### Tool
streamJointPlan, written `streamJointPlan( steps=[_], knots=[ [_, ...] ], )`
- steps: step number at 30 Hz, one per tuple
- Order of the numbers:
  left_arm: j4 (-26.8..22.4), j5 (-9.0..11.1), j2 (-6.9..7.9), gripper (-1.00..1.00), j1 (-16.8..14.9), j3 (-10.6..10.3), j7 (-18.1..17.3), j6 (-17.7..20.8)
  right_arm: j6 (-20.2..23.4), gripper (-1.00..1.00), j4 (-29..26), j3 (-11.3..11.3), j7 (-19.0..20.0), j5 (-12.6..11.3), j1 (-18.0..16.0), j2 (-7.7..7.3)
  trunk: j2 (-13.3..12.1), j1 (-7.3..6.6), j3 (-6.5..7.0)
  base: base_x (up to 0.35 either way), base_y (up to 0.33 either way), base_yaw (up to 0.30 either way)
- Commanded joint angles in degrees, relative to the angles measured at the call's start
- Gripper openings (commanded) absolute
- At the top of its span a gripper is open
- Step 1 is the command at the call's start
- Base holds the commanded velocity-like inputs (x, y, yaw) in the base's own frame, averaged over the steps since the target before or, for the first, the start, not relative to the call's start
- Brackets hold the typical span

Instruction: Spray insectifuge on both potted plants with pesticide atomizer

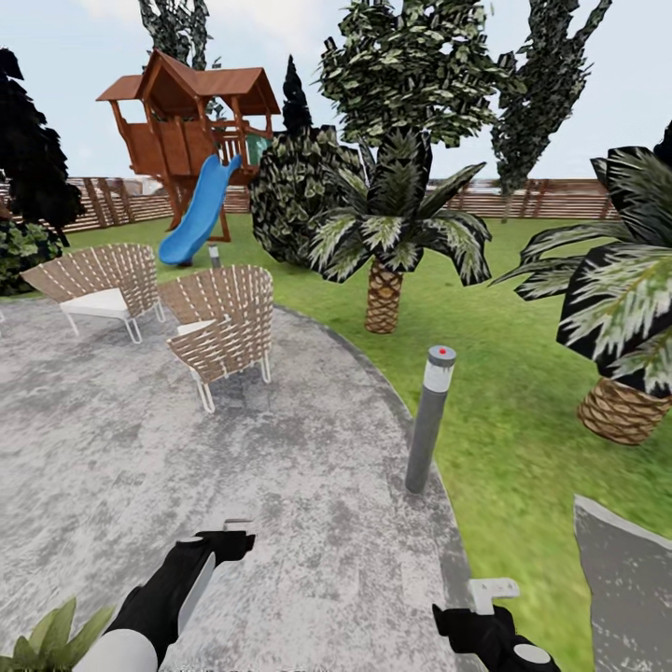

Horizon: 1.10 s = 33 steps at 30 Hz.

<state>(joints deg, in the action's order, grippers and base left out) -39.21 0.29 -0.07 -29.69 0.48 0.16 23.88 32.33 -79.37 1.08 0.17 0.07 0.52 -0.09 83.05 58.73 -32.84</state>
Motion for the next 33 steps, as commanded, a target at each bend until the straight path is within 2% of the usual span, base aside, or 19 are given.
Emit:
streamJointPlan(
  steps=[1, 9, 33],
  knots=[
    [-0.1, 0.0, -0.02, 1.0, 0.0, 0.0, 0.0, 0.3, 0.3, 1.0, -0.2, 0.0, 0.0, 0.0, 0.0, 0.0, 0.0, 0.0, -0.08, 0.0, 0.0, 0.106],
    [-0.1, 0.1, -0.02, 1.0, 0.0, -0.2, 0.0, 0.4, 2.2, 1.0, -0.6, -0.4, 0.0, 0.0, 0.0, -0.22, 0.0, 0.0, -0.13, 0.0, 0.0, 0.091],
    [-0.1, 0.0, -0.15, 1.0, 0.0, -0.4, 0.0, 0.4, 2.6, 1.0, -0.7, -0.4, -0.3, 0.0, 0.0, -0.19, 0.0, 0.0, -0.13, 0.0, 0.0, 0.259]
  ],
)
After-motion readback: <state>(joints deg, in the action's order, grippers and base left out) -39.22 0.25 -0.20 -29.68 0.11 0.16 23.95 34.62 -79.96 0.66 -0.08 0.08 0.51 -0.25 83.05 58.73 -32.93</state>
